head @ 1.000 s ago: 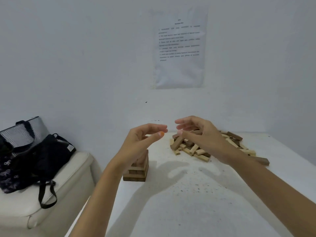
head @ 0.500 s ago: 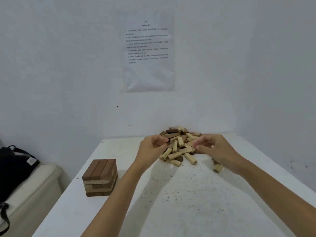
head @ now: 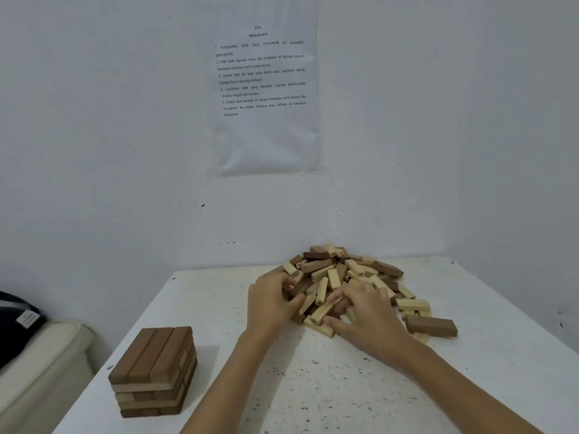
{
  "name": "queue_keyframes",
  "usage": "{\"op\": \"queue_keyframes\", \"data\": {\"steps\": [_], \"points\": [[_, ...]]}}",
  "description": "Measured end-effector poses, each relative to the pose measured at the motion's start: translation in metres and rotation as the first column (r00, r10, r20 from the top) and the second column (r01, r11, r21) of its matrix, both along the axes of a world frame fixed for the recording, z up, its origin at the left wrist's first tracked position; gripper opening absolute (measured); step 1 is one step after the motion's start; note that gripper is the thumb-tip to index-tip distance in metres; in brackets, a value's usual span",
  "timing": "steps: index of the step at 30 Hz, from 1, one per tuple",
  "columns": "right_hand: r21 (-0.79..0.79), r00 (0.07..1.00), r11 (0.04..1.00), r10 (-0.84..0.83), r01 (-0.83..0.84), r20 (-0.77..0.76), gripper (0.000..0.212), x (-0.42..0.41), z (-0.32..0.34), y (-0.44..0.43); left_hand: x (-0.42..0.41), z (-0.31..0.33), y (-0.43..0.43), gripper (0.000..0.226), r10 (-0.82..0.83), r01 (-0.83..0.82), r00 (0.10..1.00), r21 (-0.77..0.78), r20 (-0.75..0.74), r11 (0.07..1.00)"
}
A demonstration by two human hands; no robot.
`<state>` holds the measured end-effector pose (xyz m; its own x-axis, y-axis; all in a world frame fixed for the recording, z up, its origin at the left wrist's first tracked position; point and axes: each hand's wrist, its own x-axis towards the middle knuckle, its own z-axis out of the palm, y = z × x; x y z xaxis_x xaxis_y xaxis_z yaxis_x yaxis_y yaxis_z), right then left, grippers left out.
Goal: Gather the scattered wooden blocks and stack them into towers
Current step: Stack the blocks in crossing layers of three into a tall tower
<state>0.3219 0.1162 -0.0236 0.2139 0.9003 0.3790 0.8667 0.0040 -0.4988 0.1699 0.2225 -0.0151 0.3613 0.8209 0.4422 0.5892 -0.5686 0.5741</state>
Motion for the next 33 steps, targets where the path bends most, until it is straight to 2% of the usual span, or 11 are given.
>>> {"op": "queue_keyframes", "data": {"steps": [4,9,11,15,18,21,23,25,27,31,33], "points": [[0.006,0.999,1.000,0.025,-0.024,-0.046,0.030,0.002,-0.001,0.002,-0.003,-0.005,0.005,0.029,0.020,-0.020,1.000,0.003,-0.018,1.000],[0.019,0.994,1.000,0.021,-0.019,-0.106,0.030,0.002,0.002,0.000,-0.003,-0.005,-0.001,0.025,-0.018,0.024,0.988,-0.038,0.150,0.999],[0.056,0.975,0.998,0.018,-0.006,-0.221,0.031,0.003,0.005,-0.002,-0.003,-0.001,-0.004,0.024,-0.034,0.043,0.973,-0.036,0.227,0.998],[0.123,0.856,0.992,0.048,0.018,-0.515,0.035,0.006,0.017,-0.008,-0.002,0.012,-0.013,0.027,-0.061,0.069,0.935,-0.012,0.349,0.998],[0.162,0.720,0.984,0.060,0.074,-0.691,0.039,0.012,0.023,-0.008,-0.001,0.021,-0.018,0.032,-0.055,0.128,0.861,-0.111,0.506,0.986],[0.189,0.605,0.974,0.077,0.124,-0.793,0.038,0.018,0.027,-0.009,0.001,0.030,-0.023,0.033,0.017,0.175,0.766,-0.235,0.642,0.956],[0.203,0.495,0.966,0.099,0.162,-0.863,0.036,0.024,0.034,-0.009,0.002,0.036,-0.026,0.031,0.058,0.257,0.678,-0.310,0.733,0.915],[0.218,0.364,0.955,0.133,0.203,-0.922,0.032,0.033,0.045,-0.010,0.004,0.043,-0.029,0.028,0.081,0.344,0.605,-0.352,0.792,0.871],[0.242,0.276,0.944,0.176,0.226,-0.945,0.026,0.046,0.057,-0.010,0.008,0.048,-0.031,0.026,0.091,0.402,0.557,-0.364,0.826,0.840],[0.245,0.223,0.948,0.199,0.202,-0.954,0.023,0.074,0.071,-0.005,0.024,0.060,-0.031,0.027,0.098,0.452,0.547,-0.392,0.832,0.801],[0.199,0.277,0.971,0.157,0.133,-0.948,0.024,0.086,0.072,0.004,0.035,0.067,-0.028,0.027,0.076,0.469,0.563,-0.394,0.823,0.791]]}}
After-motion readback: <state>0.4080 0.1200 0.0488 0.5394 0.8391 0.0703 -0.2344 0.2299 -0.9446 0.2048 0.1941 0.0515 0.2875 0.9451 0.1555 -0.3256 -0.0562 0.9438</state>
